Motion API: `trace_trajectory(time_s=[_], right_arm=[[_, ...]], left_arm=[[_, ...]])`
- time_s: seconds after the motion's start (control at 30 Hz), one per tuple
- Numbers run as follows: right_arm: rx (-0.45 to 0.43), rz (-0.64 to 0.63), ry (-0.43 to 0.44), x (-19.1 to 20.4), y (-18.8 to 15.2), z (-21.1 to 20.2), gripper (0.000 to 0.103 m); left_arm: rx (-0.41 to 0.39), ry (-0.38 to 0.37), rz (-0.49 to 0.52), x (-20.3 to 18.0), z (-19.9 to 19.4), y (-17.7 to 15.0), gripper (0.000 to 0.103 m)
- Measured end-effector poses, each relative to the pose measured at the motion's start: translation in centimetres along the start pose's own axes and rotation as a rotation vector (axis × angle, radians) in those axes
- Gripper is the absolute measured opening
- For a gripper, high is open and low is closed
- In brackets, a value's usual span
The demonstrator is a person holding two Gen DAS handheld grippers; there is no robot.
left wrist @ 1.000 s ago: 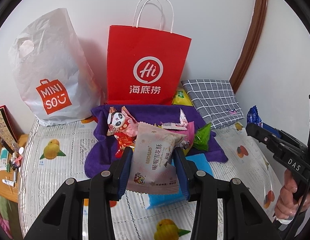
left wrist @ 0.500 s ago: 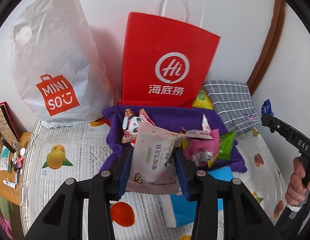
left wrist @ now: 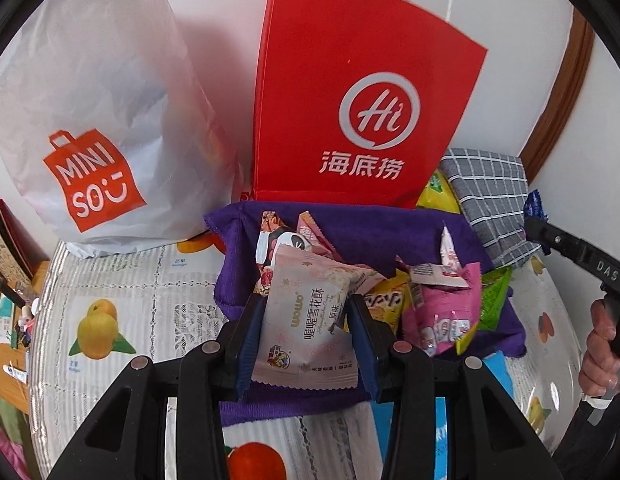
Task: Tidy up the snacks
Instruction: 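Lower both packets onto the towel and open both tools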
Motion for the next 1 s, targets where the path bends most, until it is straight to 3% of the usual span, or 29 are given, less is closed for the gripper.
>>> trace_trajectory(time_s=[0.2, 0.63, 0.87, 1.0], right_arm=[[0.074, -0.003, -0.009, -0.6, -1.5, 3.1, 0.044], [0.145, -0.046, -0.035, -0.7, -3.6, 5.7, 0.047], [0.167, -0.065, -0.020, -0.3, -4.1, 6.0, 0.052], [0.168, -0.074, -0.012, 0.0, -3.9, 5.8, 0.062]], left_arm=[[0.032, -0.009, -0.010, 0.1, 2.3, -0.4, 0.040], [0.068, -0.003, -0.015, -0.1, 4.6, -1.0, 0.041], [0.076, 0.001, -0.013, -0.2, 4.7, -1.1, 0.042], [0.076, 0.003, -0.015, -0.3, 4.6, -1.1, 0.043]])
Point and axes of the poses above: each gripper's, at about its wrist camera, not at the fingertips, and z roughly the way its jaws point, x to its left, y to its top, the point moved 3 cm from there along z, roughly the way its jaws point, and after that the axes turned 11 degrees about -x, right-handed, at the moved point
